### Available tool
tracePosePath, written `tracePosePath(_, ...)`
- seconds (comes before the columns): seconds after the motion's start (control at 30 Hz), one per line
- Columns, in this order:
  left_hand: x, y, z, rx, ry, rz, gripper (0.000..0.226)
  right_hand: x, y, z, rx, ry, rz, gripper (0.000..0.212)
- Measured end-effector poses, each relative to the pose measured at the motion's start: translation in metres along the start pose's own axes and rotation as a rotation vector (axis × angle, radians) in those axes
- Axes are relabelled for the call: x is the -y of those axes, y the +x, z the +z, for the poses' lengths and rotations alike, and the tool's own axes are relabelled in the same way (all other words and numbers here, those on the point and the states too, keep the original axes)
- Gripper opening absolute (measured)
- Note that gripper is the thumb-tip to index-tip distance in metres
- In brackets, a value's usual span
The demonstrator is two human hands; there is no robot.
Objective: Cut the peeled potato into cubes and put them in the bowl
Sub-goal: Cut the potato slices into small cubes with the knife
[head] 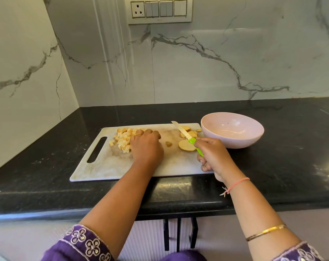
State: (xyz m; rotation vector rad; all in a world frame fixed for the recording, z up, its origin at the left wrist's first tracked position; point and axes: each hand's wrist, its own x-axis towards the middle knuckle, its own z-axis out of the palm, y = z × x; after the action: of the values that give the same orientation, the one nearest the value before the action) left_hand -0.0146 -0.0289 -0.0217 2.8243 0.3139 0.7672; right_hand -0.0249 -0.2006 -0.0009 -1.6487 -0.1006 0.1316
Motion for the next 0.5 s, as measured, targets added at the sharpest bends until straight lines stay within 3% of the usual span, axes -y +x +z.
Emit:
tracePosePath(0.2, -0.011, 0.001, 0.001, 0.100, -0.056, 0.174, 0.026, -0.001, 0.002, -0.002, -0.023, 0.002, 0.002, 0.021)
tracePosePath(0.4, 0.003, 0.007, -0.002, 0.050, 0.090, 0.017, 0.025, -0.001, -0.001, 0.000, -0.017, 0.018, 0.017, 0.024)
tracePosePath(0.5, 0.007, 0.012, -0.003, 0.024, 0.053, -0.040, 0.032, 0.002, -0.002, -0.002, -0.025, 0.020, 0.020, 0.027)
